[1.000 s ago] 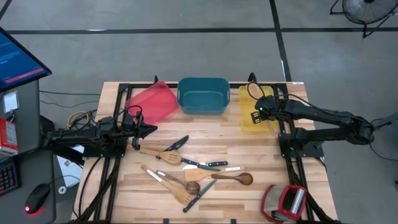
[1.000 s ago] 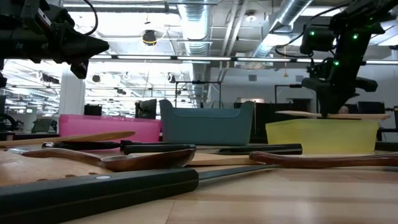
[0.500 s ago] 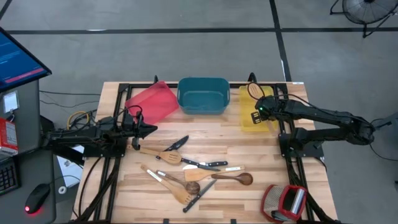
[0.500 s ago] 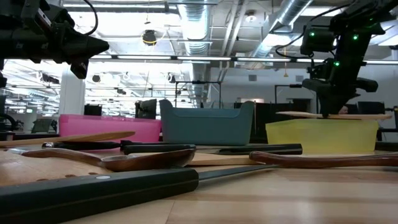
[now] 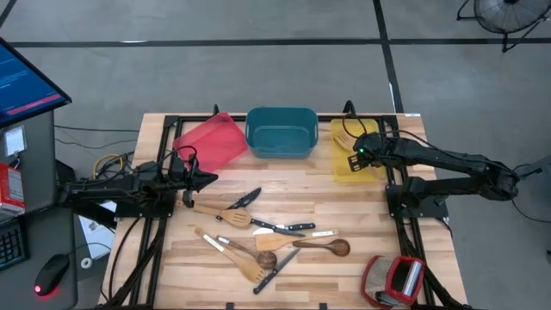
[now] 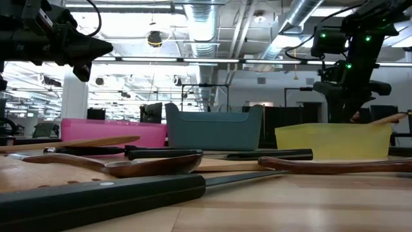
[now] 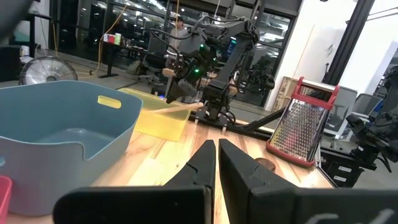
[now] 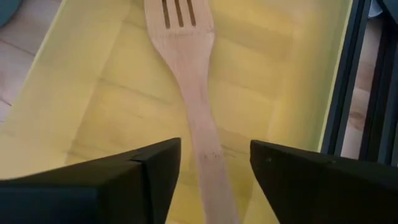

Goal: Pick & Place Kitchen Items
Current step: Put the black knife into the blue bin

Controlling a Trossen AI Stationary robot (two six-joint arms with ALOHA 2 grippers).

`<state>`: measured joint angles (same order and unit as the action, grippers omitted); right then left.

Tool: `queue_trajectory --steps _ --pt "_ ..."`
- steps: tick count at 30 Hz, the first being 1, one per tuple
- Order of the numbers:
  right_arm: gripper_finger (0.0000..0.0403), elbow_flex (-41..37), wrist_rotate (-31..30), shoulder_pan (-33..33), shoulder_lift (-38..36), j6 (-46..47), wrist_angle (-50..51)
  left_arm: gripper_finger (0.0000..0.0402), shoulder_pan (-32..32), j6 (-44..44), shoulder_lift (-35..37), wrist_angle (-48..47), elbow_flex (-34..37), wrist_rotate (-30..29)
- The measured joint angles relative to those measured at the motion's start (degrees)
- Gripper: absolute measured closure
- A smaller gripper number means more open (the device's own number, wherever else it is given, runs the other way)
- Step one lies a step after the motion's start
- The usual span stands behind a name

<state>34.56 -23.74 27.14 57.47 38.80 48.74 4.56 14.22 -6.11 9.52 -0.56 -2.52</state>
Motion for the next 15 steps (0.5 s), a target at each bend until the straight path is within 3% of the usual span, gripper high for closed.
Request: queue_trajectory --steps 8,15 --pt "0.0185 9.1 11.7 -1.5 0.0 -4.5 -0.2 0.0399 0.0 0.0 0.0 0.0 0.0 0.0" --pt "0.0188 17.1 19.0 -11.4 -0.1 -6.4 -10.0 0.0399 0.0 0.0 0.0 0.0 0.0 0.0"
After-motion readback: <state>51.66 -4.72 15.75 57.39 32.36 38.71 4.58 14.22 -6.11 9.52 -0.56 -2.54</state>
